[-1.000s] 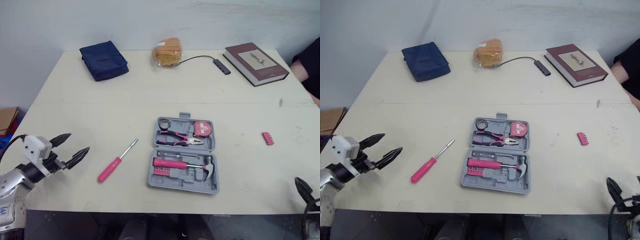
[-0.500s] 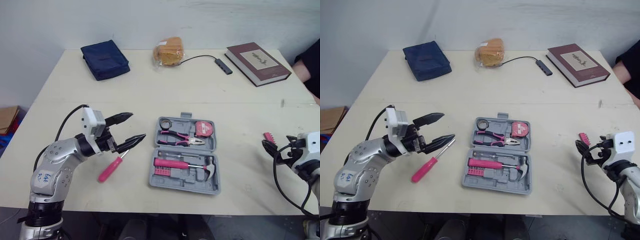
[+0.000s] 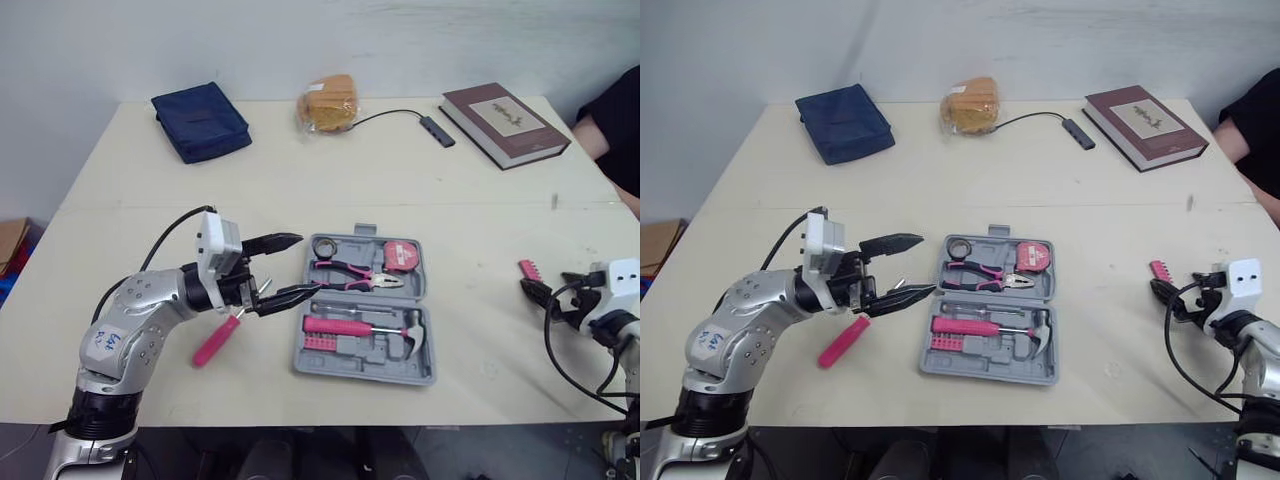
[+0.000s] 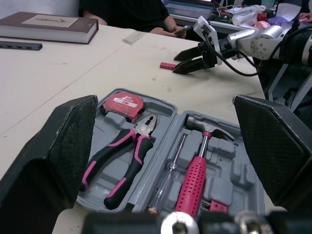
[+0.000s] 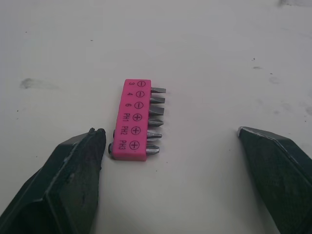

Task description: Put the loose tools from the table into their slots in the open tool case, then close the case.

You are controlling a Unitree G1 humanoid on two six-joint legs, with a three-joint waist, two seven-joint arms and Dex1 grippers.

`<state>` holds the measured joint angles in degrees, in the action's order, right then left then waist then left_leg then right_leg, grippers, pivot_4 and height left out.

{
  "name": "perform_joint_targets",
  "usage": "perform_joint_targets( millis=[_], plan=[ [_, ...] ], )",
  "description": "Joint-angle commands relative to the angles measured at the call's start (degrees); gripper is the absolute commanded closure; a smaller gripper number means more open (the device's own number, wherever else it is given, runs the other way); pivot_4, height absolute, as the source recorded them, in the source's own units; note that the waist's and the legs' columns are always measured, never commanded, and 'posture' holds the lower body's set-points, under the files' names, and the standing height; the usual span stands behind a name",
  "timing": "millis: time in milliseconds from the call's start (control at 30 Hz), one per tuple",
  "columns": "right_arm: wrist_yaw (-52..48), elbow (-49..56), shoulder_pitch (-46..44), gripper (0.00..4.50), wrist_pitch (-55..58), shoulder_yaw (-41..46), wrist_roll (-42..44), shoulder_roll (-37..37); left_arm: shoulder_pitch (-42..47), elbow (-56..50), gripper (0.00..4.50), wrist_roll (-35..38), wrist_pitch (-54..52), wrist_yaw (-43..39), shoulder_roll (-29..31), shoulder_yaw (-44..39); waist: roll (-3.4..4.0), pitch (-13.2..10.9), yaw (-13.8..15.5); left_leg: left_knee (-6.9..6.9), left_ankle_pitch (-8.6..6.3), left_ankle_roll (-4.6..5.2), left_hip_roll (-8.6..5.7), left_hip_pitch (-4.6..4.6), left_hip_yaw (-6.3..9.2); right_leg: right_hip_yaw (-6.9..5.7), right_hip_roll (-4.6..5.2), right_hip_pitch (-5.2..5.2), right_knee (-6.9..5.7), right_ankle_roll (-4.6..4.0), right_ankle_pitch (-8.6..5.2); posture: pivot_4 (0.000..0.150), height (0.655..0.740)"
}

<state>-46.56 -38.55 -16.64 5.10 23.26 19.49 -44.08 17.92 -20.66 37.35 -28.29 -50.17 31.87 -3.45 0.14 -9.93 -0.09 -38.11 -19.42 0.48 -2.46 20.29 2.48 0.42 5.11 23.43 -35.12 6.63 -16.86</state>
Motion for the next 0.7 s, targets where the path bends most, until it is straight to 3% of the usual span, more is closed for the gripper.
perform_joint_targets(
  millis=[33,200,267,300,500,700],
  plan=[
    [-3.49,-2.23,-0.01,0.00,-1.84,-2.50,-1.75,-0.39,0.23,-2.93,0.02,1.78,-0.58,-0.17,0.82,-1.05,0.00,0.00,-0.10,0.00,0.00,0.00,0.00,0.00,0.00,0.00,0.00,0.00,0.00,0.00,0.00,0.150,0.7400],
    [-4.73,-4.11,-1.90,0.00,-2.69,-4.25,-2.29,0.16,-0.07,-3.29,0.02,2.05,-1.11,-0.24,1.32,-1.15,-0.02,0.00,-0.25,0.00,-0.02,-0.06,0.08,-0.04,-0.03,0.02,-0.10,-0.01,0.01,-0.01,0.00,0.150,0.7400],
    [-4.18,-5.47,-3.14,0.49,-1.84,-4.52,-2.11,0.58,-0.26,-3.51,0.00,2.09,-1.35,-0.28,1.44,-1.14,-0.06,0.03,-0.35,0.00,-0.03,-0.08,0.12,-0.06,-0.05,0.03,-0.16,-0.01,0.01,-0.02,0.01,0.150,0.7400],
    [-4.18,-6.04,-3.44,0.81,-1.78,-4.73,-2.21,0.59,-0.38,-3.64,0.00,2.08,-1.50,-0.28,1.49,-1.10,-0.07,0.04,-0.37,0.00,-0.04,-0.10,0.14,-0.08,-0.08,0.04,-0.19,-0.02,0.01,-0.03,0.01,0.150,0.7400],
    [-2.20,-7.73,-3.24,3.70,-2.09,-4.61,-2.64,0.09,-1.50,-4.42,0.00,2.16,-2.01,-0.70,1.99,-0.99,-0.22,0.12,-0.14,-0.03,-0.05,-0.11,0.16,-0.08,-0.04,0.11,-0.18,-0.07,0.05,-0.04,0.02,0.150,0.7400],
    [-0.59,-3.72,-0.62,3.71,-4.15,-3.17,-1.92,-0.49,-1.40,-4.01,0.00,2.02,-1.62,-0.88,1.60,-0.32,-0.38,0.22,0.08,-0.07,-0.05,-0.11,0.15,-0.11,0.08,0.18,-0.11,-0.20,0.13,-0.07,0.04,0.150,0.7400]
  ],
)
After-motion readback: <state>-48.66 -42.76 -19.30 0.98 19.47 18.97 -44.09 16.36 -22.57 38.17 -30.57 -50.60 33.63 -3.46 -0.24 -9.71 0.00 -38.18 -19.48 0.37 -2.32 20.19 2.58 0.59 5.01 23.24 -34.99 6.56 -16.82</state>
